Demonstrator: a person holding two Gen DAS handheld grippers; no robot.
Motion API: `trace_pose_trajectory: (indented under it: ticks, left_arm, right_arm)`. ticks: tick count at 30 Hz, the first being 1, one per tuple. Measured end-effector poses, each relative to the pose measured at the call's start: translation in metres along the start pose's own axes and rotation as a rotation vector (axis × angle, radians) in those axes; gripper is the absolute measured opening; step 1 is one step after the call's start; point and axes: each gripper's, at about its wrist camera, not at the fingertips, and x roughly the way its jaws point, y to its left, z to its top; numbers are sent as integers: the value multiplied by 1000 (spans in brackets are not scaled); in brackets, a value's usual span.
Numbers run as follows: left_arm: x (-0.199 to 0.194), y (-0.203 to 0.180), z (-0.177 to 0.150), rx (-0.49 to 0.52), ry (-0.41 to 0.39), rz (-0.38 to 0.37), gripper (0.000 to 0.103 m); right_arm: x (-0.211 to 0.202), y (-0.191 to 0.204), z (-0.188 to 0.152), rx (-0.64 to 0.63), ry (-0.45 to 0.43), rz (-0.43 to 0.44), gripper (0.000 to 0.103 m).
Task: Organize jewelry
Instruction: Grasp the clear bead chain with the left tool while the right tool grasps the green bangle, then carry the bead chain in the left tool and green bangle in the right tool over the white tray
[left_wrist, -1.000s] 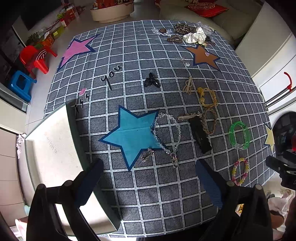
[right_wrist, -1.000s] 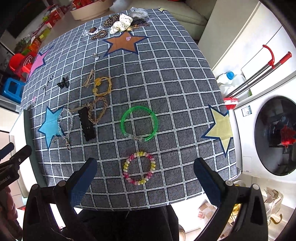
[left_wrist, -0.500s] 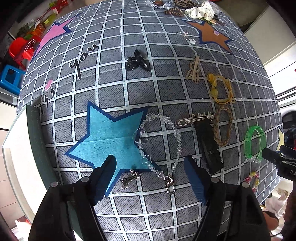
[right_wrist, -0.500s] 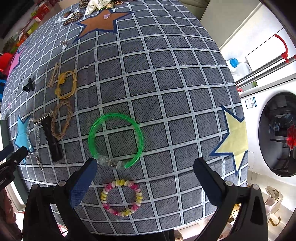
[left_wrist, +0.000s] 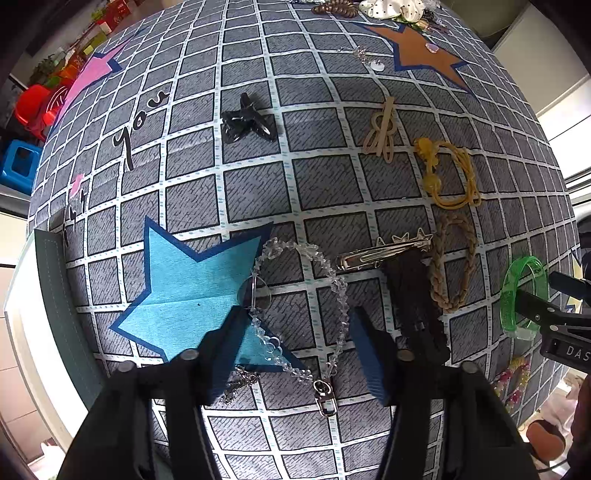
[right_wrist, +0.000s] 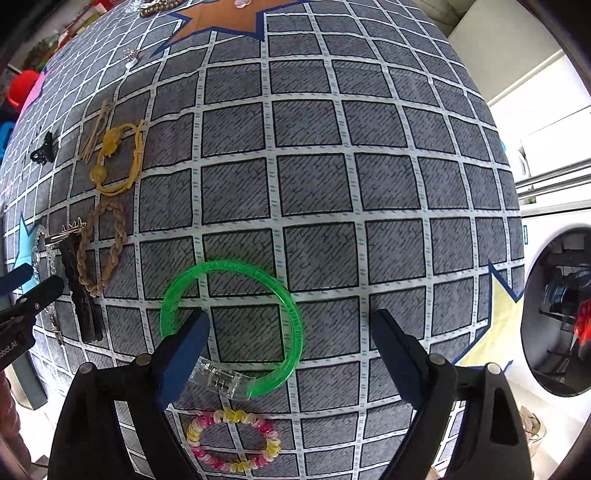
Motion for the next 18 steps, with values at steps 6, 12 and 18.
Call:
trace_pose_trajectory:
  ticks: [6, 12, 18]
  left_arm:
    - [-8, 1, 6, -22, 2, -41, 13]
    - [-39, 9, 12, -63, -24, -91, 13]
    - [-71, 13, 9, -126, -64, -110, 13]
  right_arm:
    - [-14, 27, 2, -73, -17, -2, 54]
    - [-39, 59, 2, -101, -19, 24, 7]
    - [-66, 58, 8, -83, -21, 94, 7]
